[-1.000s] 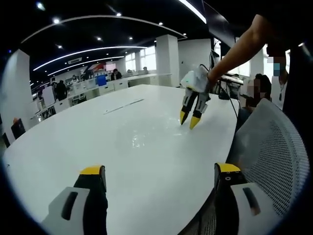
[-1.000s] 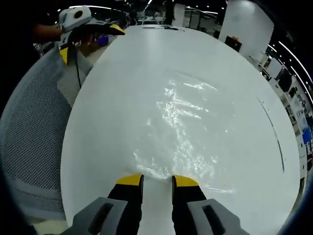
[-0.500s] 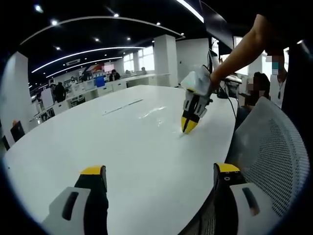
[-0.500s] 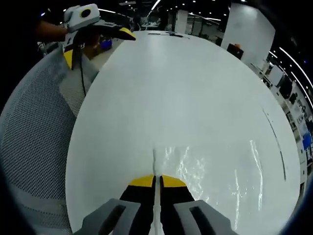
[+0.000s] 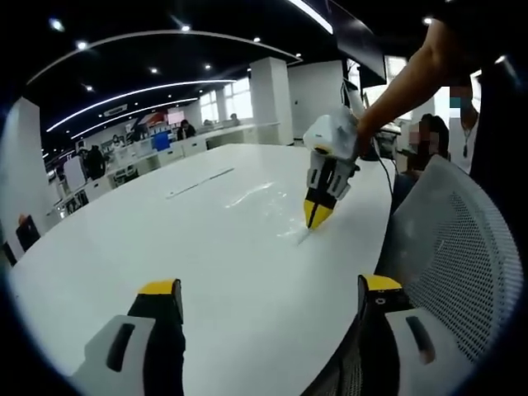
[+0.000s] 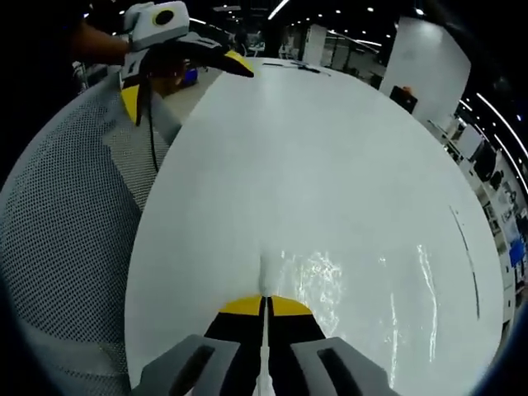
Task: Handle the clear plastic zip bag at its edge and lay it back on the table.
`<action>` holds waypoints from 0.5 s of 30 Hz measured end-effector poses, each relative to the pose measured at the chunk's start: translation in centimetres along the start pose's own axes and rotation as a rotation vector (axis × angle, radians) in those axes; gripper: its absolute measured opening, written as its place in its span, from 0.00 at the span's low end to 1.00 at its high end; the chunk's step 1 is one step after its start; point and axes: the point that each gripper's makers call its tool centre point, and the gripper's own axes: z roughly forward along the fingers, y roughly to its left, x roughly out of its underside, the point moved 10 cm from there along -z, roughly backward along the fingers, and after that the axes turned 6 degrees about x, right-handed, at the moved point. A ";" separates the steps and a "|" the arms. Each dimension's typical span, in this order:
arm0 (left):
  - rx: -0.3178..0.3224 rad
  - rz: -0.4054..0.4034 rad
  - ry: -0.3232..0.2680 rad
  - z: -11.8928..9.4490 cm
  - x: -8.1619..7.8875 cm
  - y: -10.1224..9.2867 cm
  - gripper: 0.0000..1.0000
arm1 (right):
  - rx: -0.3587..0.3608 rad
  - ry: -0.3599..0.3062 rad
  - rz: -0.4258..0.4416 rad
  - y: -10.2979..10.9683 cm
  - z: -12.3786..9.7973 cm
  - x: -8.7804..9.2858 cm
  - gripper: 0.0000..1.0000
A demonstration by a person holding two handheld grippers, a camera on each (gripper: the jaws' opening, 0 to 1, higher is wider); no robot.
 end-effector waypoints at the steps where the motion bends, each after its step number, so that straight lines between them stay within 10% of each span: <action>1: 0.004 0.007 0.008 0.0 0.0 0.0 0.86 | 0.001 -0.006 -0.004 0.3 0.0 -0.3 0.00; 15: 0.113 0.139 0.071 2.7 -1.4 -0.1 0.71 | 0.027 -0.061 -0.015 1.5 -0.2 -2.2 0.00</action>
